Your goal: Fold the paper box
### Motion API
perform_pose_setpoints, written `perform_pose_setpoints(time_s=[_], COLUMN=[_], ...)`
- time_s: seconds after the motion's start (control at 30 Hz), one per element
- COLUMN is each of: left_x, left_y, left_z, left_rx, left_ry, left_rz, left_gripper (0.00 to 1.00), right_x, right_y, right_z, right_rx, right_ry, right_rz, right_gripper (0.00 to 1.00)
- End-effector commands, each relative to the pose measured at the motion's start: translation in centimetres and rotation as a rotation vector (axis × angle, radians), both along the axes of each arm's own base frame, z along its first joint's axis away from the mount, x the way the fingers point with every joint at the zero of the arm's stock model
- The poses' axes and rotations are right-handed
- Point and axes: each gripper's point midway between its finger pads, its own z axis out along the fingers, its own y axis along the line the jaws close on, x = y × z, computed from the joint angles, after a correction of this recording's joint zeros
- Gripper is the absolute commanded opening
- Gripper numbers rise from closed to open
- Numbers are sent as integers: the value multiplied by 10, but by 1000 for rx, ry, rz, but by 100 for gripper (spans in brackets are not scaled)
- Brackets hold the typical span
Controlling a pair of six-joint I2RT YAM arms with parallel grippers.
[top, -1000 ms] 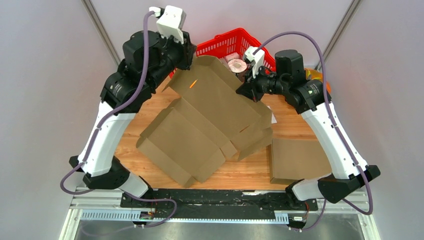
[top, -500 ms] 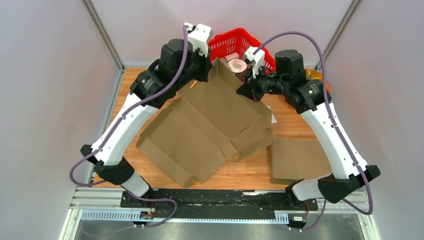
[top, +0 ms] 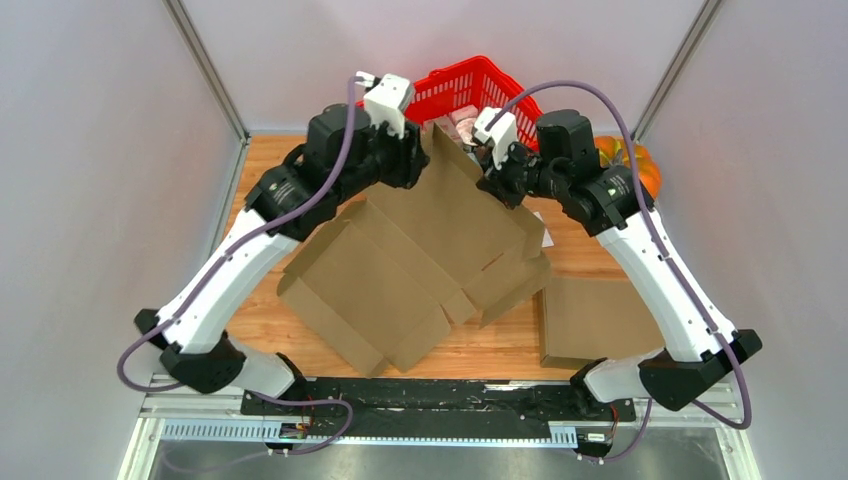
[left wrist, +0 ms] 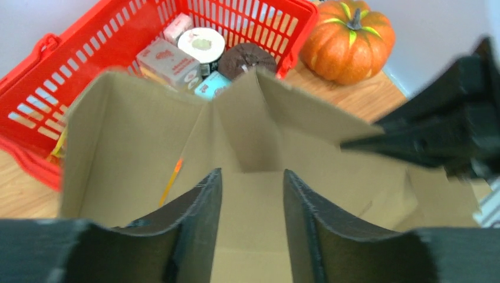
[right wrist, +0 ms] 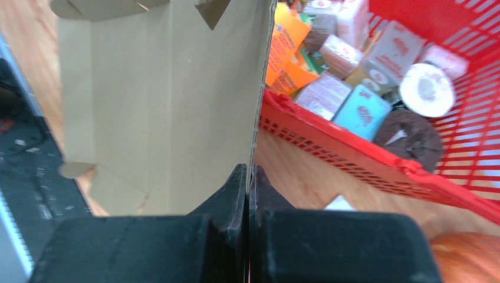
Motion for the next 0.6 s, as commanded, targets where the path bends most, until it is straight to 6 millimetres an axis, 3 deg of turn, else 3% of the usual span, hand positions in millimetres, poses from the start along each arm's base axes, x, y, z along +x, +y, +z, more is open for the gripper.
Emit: perform_pose_setpoints(time_s=[0.0,0.1,0.3,0.33,0.4,0.5,0.57], left_x=[-52,-70,-92,-99,-101,-108,-109], left_y=[44,67,92,99,105,116,115], left_z=[59,45,-31,-29,-44,-42,-41], left_rx=[-110,-89,-15,-44,-38,-68,-78], left_ry=[-153,-141,-2,-12,1,-18,-19], left_rz=[-44,-27,-8,-1,16,25,13], left_gripper=[53,57,59,60,63,65,65], right_x=[13,17,-5,-12,-34,-74,-89], right_y=[-29,-41,-71,-76,-74,-66,-63], right_z=[5,6,25,24,36,48,56], right_rx=[-148,-169,-187,-193,-130,-44,6], right_ry=[-193,-211,-228,-209,-219,-216,-230], right_rz=[-52,-118,-202,-205,-154,-16,28], right_gripper=[0,0,0,0,0,0,0])
